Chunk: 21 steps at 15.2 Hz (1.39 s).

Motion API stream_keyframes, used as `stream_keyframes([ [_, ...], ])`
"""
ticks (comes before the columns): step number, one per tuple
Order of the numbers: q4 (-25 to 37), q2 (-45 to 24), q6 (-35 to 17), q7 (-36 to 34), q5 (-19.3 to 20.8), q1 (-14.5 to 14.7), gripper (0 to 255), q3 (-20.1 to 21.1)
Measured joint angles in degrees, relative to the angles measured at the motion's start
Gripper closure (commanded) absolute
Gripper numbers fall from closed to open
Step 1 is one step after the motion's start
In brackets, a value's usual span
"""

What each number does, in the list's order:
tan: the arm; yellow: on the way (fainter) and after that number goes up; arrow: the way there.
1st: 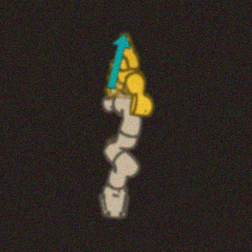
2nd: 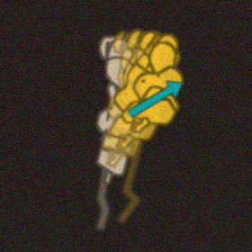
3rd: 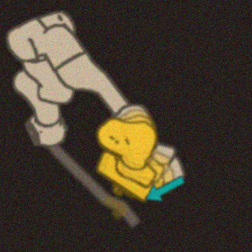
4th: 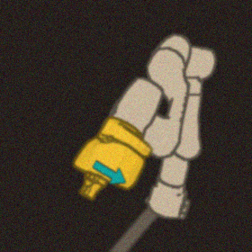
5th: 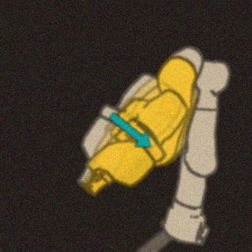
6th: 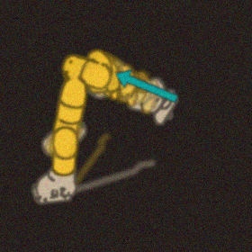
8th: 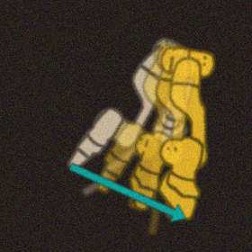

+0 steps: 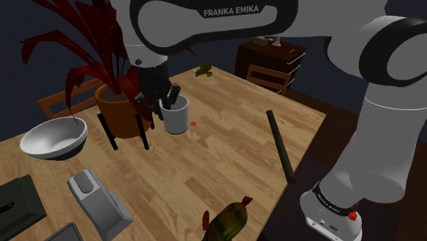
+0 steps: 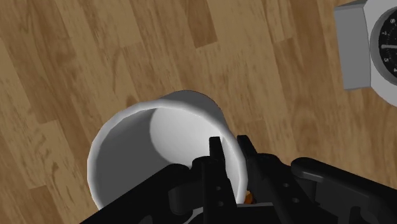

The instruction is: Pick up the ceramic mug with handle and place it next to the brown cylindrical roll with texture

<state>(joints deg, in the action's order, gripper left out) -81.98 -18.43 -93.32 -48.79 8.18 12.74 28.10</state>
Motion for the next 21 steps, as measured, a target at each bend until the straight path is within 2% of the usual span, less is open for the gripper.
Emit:
stream_keyframes([
  [9,-17.8,14.0,-5.5,13.1,-5.6,-9.9,255,-3.9],
  [15,-24.5,20.4,-6.5,21.7,-7.4,-14.2,255,-7.7],
  [21,-29.0,24.4,-7.4,30.5,-7.6,-18.2,255,-12.4],
])
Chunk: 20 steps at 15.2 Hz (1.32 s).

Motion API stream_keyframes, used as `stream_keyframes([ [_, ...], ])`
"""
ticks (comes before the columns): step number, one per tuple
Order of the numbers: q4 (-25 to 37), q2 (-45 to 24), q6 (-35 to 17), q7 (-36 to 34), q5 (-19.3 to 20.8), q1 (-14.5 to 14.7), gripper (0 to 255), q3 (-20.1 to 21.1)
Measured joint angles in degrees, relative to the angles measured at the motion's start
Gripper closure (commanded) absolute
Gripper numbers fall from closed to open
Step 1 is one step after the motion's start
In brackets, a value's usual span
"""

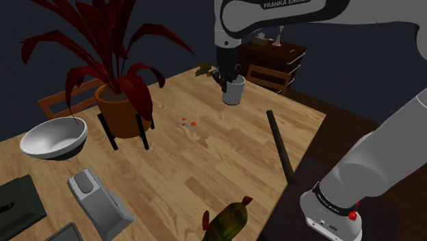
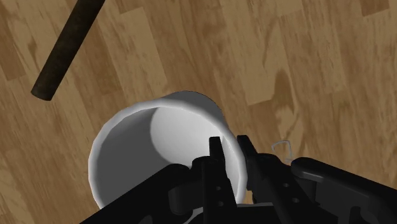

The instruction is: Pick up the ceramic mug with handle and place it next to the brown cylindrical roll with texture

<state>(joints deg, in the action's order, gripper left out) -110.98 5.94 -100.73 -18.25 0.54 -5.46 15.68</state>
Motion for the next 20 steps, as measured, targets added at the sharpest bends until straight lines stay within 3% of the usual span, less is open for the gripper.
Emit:
stream_keyframes([
  [5,-2.1,1.6,-0.7,5.7,0.4,-2.5,255,-3.2],
  [20,-10.9,-0.7,-11.7,5.4,1.0,-2.7,255,-3.3],
])
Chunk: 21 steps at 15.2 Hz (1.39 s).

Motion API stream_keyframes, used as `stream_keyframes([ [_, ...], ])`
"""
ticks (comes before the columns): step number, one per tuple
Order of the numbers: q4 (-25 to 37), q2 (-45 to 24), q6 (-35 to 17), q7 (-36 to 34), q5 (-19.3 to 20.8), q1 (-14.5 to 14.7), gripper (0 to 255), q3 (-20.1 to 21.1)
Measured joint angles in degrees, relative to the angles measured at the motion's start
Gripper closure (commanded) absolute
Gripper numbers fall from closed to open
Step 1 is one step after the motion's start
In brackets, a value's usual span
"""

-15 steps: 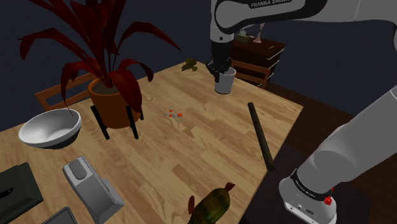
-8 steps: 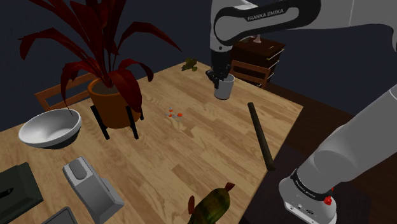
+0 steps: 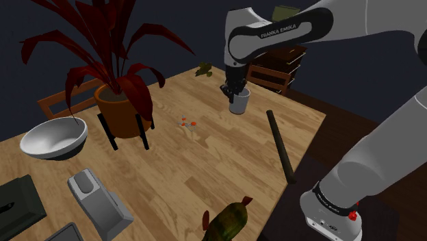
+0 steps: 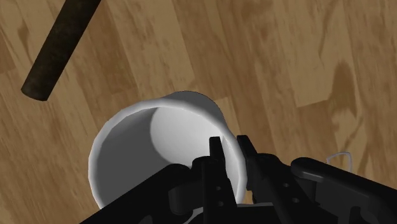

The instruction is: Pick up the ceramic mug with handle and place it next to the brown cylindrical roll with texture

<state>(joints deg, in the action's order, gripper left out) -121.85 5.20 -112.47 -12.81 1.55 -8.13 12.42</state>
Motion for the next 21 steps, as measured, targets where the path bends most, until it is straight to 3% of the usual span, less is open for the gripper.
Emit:
stream_keyframes([
  [15,-6.6,-5.0,-11.4,-1.5,1.4,0.1,255,0.2],
  [21,-7.0,-5.2,-12.1,-1.5,1.5,0.0,255,0.2],
])
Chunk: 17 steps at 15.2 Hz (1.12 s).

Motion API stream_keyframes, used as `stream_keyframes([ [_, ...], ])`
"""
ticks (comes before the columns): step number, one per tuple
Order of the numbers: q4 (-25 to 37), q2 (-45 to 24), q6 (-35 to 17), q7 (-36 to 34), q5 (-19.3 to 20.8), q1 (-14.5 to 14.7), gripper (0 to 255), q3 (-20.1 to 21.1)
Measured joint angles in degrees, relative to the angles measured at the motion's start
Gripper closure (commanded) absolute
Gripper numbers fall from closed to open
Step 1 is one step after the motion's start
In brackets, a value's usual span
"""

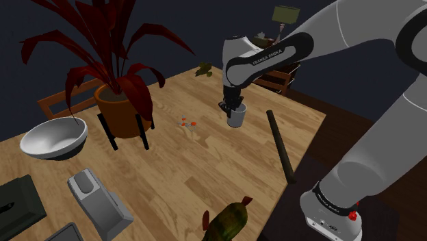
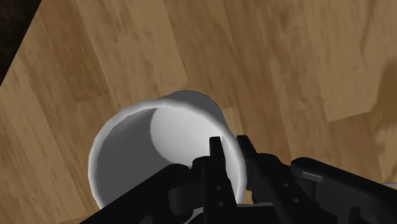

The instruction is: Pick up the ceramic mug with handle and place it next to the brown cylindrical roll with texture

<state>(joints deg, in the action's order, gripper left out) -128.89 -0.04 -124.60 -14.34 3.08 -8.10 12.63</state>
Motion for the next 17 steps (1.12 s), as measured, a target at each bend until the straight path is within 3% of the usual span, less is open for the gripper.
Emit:
stream_keyframes([
  [1,0.0,0.0,0.0,0.0,0.0,0.0,0,0.0],
  [7,0.0,0.0,0.0,0.0,0.0,0.0,0,0.0],
  [12,3.9,2.6,6.3,0.7,-0.9,0.1,0,0.0],
  [17,4.4,2.9,7.2,0.7,-1.0,0.1,0,0.1],
])
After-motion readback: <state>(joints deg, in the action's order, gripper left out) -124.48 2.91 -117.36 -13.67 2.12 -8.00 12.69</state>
